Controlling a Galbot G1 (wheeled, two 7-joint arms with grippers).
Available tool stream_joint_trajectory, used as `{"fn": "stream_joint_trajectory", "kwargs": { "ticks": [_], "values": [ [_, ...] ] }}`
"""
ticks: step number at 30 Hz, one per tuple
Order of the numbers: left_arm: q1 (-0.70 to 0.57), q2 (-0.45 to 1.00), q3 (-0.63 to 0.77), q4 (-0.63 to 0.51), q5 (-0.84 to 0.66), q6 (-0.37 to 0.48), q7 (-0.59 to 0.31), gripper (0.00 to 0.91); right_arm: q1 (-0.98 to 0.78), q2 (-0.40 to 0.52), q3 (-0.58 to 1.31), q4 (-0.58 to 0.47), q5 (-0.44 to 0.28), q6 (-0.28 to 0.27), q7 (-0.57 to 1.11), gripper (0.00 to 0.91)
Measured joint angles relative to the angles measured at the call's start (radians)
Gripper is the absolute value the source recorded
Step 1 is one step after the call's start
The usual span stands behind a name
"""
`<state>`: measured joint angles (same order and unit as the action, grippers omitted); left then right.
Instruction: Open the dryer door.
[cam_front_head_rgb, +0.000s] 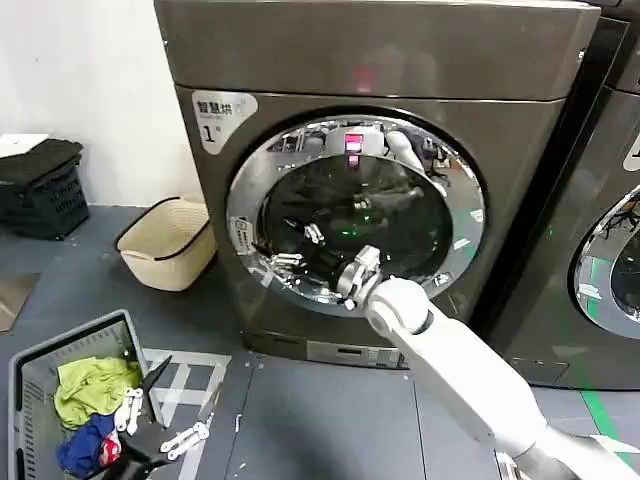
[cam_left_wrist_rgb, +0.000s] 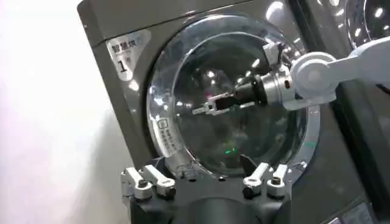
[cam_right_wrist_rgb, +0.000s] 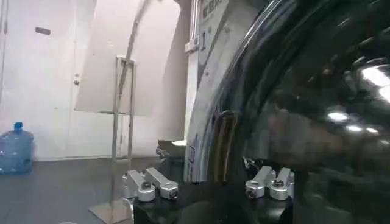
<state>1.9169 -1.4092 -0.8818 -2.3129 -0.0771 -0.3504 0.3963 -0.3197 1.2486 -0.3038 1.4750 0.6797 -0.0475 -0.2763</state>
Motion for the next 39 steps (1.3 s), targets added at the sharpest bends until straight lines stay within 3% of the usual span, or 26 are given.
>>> {"fn": "stream_joint_trajectory", "kwargs": {
  "ticks": [14, 23, 31, 39],
  "values": [
    [-0.001, 0.003, -0.008, -0.011, -0.012, 0.007, 0.001, 0.907, 0.041, 0.049, -0.04, -0.076, -0.006, 0.015, -0.071, 0.907],
    [-0.007, 0.005, -0.019, -0.016, -0.029, 0.014, 0.002, 0.907, 0.037, 0.014, -0.062, -0.063, -0.006, 0.056, -0.227, 0.907],
    [-0.045, 0.035, -0.071, -0.016, -0.168, 0.08, 0.017, 0.907, 0.015, -0.055, -0.051, -0.029, -0.005, 0.079, -0.339, 0.907],
    [-0.106, 0.08, -0.142, 0.003, -0.295, 0.16, 0.035, 0.907, -0.016, -0.147, -0.029, 0.011, 0.076, 0.193, -0.538, 0.907]
  ]
}}
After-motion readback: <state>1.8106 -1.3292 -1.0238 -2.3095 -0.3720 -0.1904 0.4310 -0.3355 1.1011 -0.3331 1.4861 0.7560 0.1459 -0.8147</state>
